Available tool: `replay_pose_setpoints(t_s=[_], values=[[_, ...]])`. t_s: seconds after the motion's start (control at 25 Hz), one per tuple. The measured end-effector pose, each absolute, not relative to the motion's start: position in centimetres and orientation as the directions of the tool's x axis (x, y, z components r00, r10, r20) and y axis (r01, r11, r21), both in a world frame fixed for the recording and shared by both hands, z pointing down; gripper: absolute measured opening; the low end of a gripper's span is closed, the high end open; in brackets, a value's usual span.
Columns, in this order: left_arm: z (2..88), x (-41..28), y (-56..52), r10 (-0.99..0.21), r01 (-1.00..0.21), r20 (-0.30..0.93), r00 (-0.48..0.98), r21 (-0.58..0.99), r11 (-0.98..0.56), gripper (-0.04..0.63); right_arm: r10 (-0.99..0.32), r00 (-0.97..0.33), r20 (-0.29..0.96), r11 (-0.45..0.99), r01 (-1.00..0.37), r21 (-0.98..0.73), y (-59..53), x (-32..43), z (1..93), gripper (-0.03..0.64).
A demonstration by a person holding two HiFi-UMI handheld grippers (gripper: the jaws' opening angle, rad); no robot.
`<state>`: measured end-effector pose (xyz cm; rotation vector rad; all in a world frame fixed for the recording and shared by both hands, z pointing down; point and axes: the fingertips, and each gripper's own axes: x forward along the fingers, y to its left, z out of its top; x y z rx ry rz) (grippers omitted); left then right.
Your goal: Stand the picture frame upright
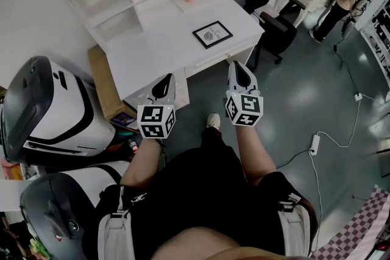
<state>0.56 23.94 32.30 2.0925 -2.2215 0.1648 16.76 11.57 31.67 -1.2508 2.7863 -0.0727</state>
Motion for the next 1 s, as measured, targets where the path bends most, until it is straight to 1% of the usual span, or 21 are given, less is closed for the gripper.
replay_pose_setpoints(t_s=[0.36,0.6,0.76,1.0], values=[[32.8,-3.8,11.6,-0.987,-0.996,0.135,-0.083,-0.029,0.080,0.015,-0.729,-0.681,-0.075,0.685,-0.724,-0.078,-0.9,12.4,32.2,0.000],[30.7,-5.5,3.0,-0.988,-0.994,0.115,-0.106,-0.031,0.103,0.015,-0.711,-0.701,-0.055,0.703,-0.706,-0.089,-9.0,10.4,31.7,0.000],[30.3,-6.1,-2.4,-0.988,-0.995,0.123,-0.098,-0.033,0.095,0.015,-0.700,-0.713,-0.030,0.713,-0.695,-0.093,-13.9,9.0,32.2,0.000],[30.9,-7.5,-7.8,-0.983,-0.992,0.138,-0.125,-0.014,0.124,0.015,-0.679,-0.734,0.010,0.731,-0.677,-0.082,-19.2,7.7,33.6,0.000]])
